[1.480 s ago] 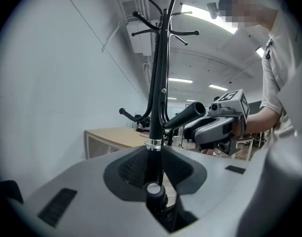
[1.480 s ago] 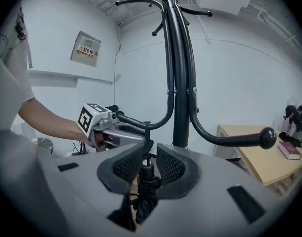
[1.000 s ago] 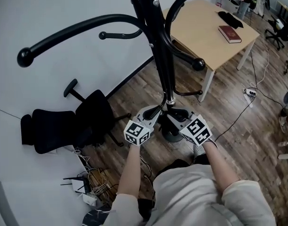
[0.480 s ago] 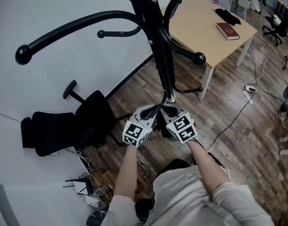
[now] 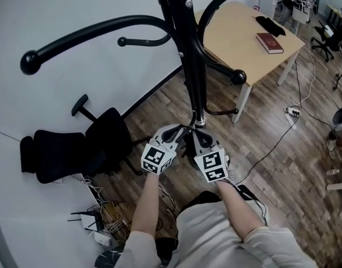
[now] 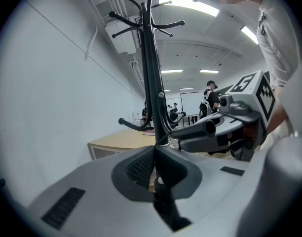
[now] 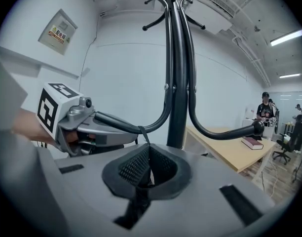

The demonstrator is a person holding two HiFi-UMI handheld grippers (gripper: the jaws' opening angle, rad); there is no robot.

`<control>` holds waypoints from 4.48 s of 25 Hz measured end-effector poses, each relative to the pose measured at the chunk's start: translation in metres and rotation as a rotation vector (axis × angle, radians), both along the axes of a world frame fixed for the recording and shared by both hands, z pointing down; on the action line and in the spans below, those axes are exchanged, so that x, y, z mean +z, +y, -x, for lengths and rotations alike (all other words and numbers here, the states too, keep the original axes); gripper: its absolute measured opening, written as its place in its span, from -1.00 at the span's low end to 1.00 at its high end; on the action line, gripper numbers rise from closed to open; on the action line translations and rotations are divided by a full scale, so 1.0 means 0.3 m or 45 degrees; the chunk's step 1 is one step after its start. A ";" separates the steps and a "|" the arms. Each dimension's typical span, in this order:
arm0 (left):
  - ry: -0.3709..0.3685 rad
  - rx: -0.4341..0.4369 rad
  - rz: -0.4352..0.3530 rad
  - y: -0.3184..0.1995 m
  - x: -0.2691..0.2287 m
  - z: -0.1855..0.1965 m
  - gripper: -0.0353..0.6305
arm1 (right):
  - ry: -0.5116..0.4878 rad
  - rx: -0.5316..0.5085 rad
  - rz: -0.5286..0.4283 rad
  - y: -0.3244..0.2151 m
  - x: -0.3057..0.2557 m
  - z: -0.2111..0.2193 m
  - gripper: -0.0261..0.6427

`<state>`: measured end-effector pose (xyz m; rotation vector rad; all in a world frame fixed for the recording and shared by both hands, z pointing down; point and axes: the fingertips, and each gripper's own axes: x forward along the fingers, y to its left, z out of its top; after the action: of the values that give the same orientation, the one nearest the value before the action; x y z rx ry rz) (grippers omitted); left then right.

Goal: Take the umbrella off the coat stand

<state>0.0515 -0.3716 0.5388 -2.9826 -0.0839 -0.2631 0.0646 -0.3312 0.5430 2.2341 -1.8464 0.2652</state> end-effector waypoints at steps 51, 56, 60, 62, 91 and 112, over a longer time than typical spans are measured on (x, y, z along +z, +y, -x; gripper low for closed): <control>0.009 -0.200 -0.005 0.027 -0.139 0.144 -0.82 | 0.006 -0.213 -0.029 0.054 -0.159 0.151 -0.89; 0.031 -0.254 -0.005 0.035 -0.151 0.173 -0.82 | 0.032 -0.263 -0.020 0.057 -0.156 0.180 -0.89; 0.034 -0.299 0.001 0.044 -0.159 0.208 -0.82 | 0.035 -0.293 -0.022 0.061 -0.166 0.207 -0.89; 0.047 -0.309 0.009 0.056 -0.170 0.227 -0.82 | 0.058 -0.310 -0.030 0.063 -0.175 0.221 -0.89; -0.040 -0.271 0.002 0.318 -0.124 0.266 -0.82 | 0.108 -0.244 -0.051 0.249 -0.146 0.206 -0.89; 0.018 -0.243 0.172 0.441 -0.090 0.233 -0.82 | 0.050 -0.149 -0.085 0.384 -0.134 0.155 -0.89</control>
<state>-0.0182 -0.2393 0.5118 -3.1293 0.1936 -0.2679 0.0180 -0.2159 0.5028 2.1474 -1.9836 0.1393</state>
